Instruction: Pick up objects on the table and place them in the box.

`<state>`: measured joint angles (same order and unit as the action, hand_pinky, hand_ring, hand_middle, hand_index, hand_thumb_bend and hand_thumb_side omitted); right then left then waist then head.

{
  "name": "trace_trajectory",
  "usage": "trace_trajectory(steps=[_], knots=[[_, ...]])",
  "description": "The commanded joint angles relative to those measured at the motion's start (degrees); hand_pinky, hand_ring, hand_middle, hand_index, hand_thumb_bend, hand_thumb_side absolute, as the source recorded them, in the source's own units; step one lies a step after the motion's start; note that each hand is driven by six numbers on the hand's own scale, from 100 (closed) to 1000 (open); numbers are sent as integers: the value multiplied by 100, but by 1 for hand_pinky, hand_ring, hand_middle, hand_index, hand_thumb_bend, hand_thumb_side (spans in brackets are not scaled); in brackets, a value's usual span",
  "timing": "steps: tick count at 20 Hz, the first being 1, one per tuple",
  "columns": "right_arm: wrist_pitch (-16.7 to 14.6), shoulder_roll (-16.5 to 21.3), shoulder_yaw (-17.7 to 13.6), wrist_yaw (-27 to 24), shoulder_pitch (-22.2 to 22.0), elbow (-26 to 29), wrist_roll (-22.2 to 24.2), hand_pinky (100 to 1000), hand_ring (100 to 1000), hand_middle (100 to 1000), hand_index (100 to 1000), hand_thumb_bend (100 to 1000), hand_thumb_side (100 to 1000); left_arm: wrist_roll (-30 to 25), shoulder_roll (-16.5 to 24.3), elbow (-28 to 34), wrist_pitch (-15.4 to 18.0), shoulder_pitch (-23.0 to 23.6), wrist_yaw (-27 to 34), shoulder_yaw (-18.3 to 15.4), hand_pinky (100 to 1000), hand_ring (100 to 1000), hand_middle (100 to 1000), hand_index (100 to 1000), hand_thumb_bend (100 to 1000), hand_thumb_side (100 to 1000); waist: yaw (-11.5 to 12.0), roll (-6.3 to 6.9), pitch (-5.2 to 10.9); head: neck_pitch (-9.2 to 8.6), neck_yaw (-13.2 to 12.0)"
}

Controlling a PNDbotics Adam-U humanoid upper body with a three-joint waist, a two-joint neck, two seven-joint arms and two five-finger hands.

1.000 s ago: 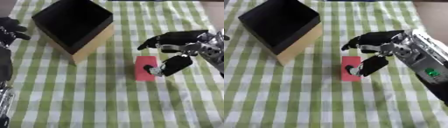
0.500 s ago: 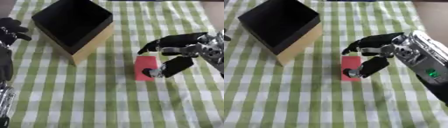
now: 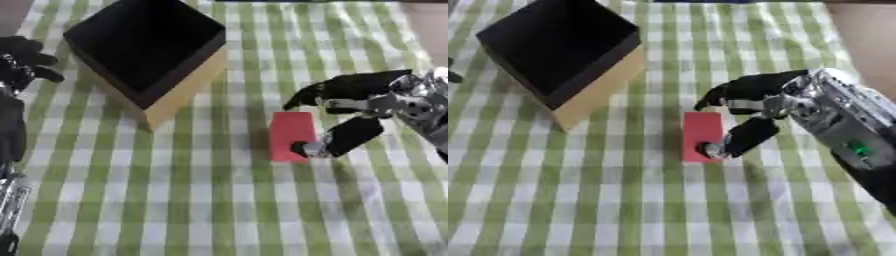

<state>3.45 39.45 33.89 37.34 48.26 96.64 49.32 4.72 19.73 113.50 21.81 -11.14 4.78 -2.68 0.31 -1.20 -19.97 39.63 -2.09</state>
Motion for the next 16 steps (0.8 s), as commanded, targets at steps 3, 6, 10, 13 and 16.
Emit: trace_trajectory(steps=[3,6,10,13,16], knots=[[-68,46,16,83,52,-83,-18,996,1000,941,1000,315,850,-37,72,109,4,-44,22,-5,531,627,637,754,100,817,18,21,85,-92,37],[-61,-7,42,94,75,-117,-72,976,1000,900,1000,293,854,-54,66,109,-2,-50,29,3,530,626,637,753,100,820,26,28,76,-101,50],[14,-67,65,80,100,-102,-237,952,981,812,938,265,843,-68,59,109,-20,-50,29,6,528,625,636,752,100,824,32,36,67,-104,58],[125,-94,49,74,109,-86,-405,930,959,740,872,172,832,-71,54,109,-29,-50,33,7,526,625,635,752,100,826,29,38,67,-99,54],[298,-88,-20,20,105,-17,-605,919,944,706,846,100,792,-74,52,109,-42,-40,27,2,525,624,635,752,100,826,24,38,71,-96,42]])
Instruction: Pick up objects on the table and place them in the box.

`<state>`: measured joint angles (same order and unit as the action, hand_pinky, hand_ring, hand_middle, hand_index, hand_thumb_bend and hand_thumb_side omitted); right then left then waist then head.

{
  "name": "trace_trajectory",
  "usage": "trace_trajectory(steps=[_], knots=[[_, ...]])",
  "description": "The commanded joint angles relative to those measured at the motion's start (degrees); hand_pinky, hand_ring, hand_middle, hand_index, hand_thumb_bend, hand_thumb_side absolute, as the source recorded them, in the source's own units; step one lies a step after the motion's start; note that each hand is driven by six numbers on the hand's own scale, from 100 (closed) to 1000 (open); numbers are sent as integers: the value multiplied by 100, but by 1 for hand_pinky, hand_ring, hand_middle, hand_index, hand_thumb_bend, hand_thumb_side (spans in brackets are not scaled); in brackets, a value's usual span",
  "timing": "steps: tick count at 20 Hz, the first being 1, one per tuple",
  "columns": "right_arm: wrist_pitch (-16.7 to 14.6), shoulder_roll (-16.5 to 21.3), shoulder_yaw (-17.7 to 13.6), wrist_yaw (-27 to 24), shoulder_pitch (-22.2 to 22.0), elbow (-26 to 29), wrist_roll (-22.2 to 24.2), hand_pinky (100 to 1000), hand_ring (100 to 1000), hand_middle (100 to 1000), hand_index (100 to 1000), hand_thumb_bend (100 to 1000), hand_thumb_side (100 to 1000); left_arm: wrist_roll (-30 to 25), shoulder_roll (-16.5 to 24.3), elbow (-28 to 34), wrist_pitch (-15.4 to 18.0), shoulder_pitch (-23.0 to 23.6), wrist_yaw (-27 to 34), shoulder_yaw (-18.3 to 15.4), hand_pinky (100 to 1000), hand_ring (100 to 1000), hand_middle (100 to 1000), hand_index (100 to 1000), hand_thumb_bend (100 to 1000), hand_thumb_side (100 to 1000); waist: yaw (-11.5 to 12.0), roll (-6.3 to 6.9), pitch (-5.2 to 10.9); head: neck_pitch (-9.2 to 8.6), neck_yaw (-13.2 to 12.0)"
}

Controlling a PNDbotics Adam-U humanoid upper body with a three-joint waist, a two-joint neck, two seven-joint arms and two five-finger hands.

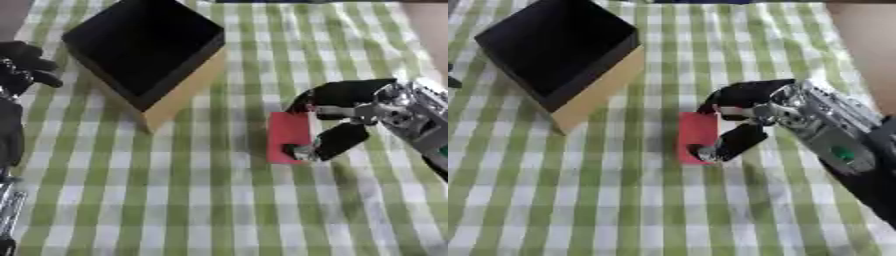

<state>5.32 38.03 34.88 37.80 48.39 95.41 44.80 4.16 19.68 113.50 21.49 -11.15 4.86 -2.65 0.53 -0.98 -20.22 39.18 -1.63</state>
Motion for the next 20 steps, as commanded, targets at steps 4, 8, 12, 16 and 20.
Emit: trace_trajectory(steps=[4,8,12,16,20], knots=[[330,150,-272,-81,121,348,-333,906,927,681,829,100,716,-19,58,109,-27,-30,14,-8,524,624,635,751,100,827,-13,1,107,-56,-27],[504,238,-507,-165,258,745,-405,893,912,652,818,100,740,-14,62,109,-38,-21,8,-18,524,624,635,752,100,830,-28,-19,130,-65,-60],[678,192,-721,-232,536,1067,-410,873,900,642,820,100,499,-19,67,109,-52,-14,5,-17,524,624,636,752,100,830,-41,-33,160,-88,-75],[854,-27,-781,-334,927,1096,-360,864,898,625,822,100,274,-22,68,109,-56,-9,18,-22,524,624,636,751,100,831,-31,-30,179,-133,-88],[962,-361,-776,-300,1352,864,-400,849,889,608,815,100,100,-43,59,109,-65,-4,25,-16,524,622,635,751,100,835,-8,-25,176,-169,-77]])
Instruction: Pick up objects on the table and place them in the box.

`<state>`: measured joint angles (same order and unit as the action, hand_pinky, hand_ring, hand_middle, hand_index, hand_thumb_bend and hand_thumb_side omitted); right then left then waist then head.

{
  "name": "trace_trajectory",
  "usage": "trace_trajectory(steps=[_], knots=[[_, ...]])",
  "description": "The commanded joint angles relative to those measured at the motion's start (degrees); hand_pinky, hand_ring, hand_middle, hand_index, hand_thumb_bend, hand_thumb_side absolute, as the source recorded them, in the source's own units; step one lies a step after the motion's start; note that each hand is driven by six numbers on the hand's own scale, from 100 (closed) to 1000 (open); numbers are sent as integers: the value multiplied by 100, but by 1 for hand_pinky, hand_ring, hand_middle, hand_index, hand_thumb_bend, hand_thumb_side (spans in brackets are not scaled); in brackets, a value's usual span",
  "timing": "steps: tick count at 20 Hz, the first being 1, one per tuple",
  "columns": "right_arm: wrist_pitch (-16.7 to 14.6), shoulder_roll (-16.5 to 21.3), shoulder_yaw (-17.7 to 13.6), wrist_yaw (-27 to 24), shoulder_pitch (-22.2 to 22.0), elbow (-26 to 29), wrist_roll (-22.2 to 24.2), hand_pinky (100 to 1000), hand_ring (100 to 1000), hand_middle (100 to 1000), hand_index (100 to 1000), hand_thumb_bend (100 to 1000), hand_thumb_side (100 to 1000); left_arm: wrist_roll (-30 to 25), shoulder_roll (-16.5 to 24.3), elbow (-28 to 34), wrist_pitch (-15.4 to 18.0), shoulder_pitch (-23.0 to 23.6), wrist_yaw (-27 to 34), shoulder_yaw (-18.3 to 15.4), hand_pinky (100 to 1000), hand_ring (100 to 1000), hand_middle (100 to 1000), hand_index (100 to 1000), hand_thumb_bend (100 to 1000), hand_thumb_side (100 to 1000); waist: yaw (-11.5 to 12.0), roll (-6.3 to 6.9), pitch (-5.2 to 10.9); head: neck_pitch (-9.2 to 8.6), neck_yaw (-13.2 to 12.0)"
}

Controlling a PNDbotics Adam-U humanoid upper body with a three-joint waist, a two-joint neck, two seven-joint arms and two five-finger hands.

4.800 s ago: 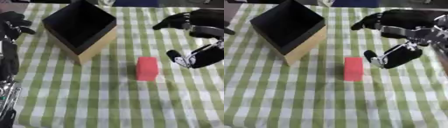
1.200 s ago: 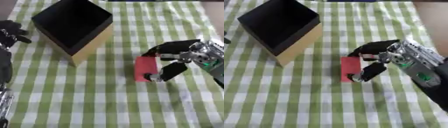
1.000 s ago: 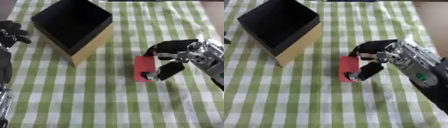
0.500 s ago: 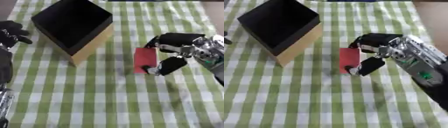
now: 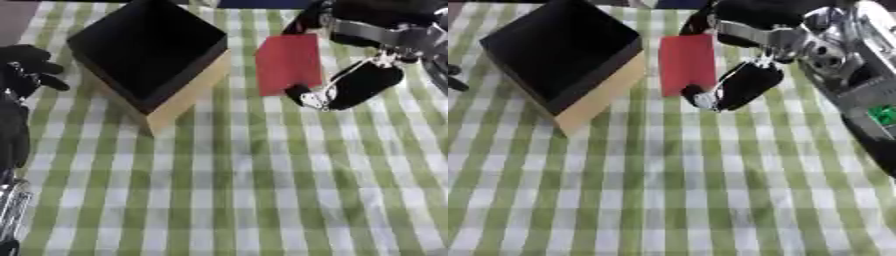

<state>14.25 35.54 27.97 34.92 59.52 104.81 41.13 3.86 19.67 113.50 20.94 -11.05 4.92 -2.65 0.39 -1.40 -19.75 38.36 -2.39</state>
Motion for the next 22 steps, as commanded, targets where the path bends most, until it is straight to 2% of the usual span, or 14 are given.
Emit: trace_trajectory(steps=[1,7,11,15,19,22], knots=[[78,-211,-72,4,355,-172,-47,847,888,604,814,100,100,-18,57,109,-14,-12,20,-16,523,622,634,751,100,836,9,17,125,-94,2],[159,-864,-55,258,1009,-944,-234,838,886,588,808,100,100,-56,48,109,-24,-44,45,5,523,621,634,751,100,837,70,21,98,-106,50],[-15,-1508,-158,600,1448,-2071,-663,828,881,569,799,100,100,-76,43,109,-13,-83,73,15,523,621,634,751,100,837,129,37,70,-116,118],[-295,-1692,-197,723,1539,-2580,-957,817,874,566,799,100,100,-85,41,109,-12,-93,87,14,523,621,634,751,100,836,139,43,64,-121,135],[-164,-2107,-425,973,1811,-3045,-1061,798,868,560,797,100,103,-154,39,109,3,-218,145,86,523,621,635,751,100,836,351,47,-2,-180,351],[-217,-2523,-533,1186,1918,-3464,-1180,791,863,559,794,100,109,-195,37,109,0,-258,179,104,523,621,635,751,100,837,409,37,-31,-196,409]])
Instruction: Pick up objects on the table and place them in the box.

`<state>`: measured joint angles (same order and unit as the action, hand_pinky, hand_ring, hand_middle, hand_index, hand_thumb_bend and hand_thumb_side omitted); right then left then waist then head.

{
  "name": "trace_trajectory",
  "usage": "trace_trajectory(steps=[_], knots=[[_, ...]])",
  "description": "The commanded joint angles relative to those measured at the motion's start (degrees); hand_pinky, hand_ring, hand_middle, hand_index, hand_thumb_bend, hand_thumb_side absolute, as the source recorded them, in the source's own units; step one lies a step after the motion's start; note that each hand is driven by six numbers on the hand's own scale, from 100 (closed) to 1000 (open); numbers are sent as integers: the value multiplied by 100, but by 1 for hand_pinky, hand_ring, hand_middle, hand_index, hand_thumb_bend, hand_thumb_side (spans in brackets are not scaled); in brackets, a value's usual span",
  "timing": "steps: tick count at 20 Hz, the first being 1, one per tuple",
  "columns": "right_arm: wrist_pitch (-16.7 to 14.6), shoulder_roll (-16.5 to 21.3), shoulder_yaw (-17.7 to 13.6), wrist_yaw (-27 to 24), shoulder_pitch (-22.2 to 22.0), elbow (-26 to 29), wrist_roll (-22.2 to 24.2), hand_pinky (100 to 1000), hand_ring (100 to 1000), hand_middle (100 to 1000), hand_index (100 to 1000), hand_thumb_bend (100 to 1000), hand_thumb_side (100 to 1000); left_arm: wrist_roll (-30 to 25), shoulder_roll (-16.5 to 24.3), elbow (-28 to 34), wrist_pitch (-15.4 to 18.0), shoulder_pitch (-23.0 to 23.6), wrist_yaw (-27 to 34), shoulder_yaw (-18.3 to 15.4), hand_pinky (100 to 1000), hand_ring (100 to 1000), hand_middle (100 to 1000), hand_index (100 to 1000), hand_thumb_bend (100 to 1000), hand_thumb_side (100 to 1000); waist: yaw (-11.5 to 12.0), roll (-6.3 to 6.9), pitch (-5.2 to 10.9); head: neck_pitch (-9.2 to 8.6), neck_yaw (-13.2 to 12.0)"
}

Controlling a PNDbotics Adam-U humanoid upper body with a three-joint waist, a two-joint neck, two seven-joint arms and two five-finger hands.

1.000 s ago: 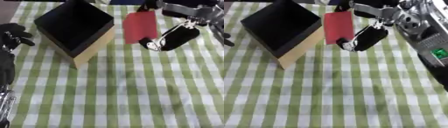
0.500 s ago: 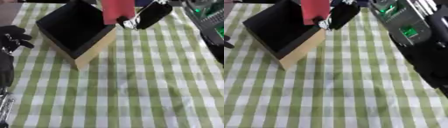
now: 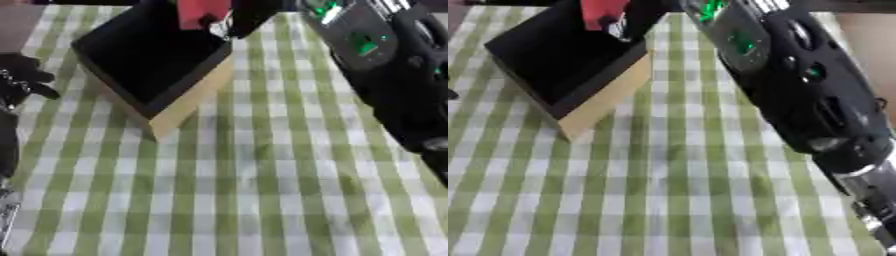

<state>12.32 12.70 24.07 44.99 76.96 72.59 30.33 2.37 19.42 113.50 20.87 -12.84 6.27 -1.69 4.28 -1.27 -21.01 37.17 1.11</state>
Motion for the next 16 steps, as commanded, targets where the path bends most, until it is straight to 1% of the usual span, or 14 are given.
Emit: trace_trajectory(steps=[1,4,7,10,16], knots=[[-49,-373,-170,256,190,-376,-137,790,863,559,794,100,110,-56,62,109,5,-91,53,11,523,621,635,751,100,837,36,21,89,-81,73],[-168,-763,-187,495,207,-785,-200,786,859,567,794,100,111,-67,66,109,6,-108,66,3,522,620,636,751,100,838,87,5,68,-92,95],[-374,-997,-201,655,227,-1178,-322,782,856,561,791,100,113,-75,62,109,1,-124,73,6,522,619,637,751,100,839,130,-16,54,-93,116],[-517,-1194,-301,793,243,-1520,-540,780,855,563,789,100,118,-91,61,109,-2,-150,85,19,521,617,637,751,100,841,172,-36,41,-129,144],[-536,-1467,-537,1220,193,-2276,-741,784,859,586,795,100,111,-132,51,109,-21,-168,106,38,519,614,637,751,100,842,228,-58,15,-173,196]])
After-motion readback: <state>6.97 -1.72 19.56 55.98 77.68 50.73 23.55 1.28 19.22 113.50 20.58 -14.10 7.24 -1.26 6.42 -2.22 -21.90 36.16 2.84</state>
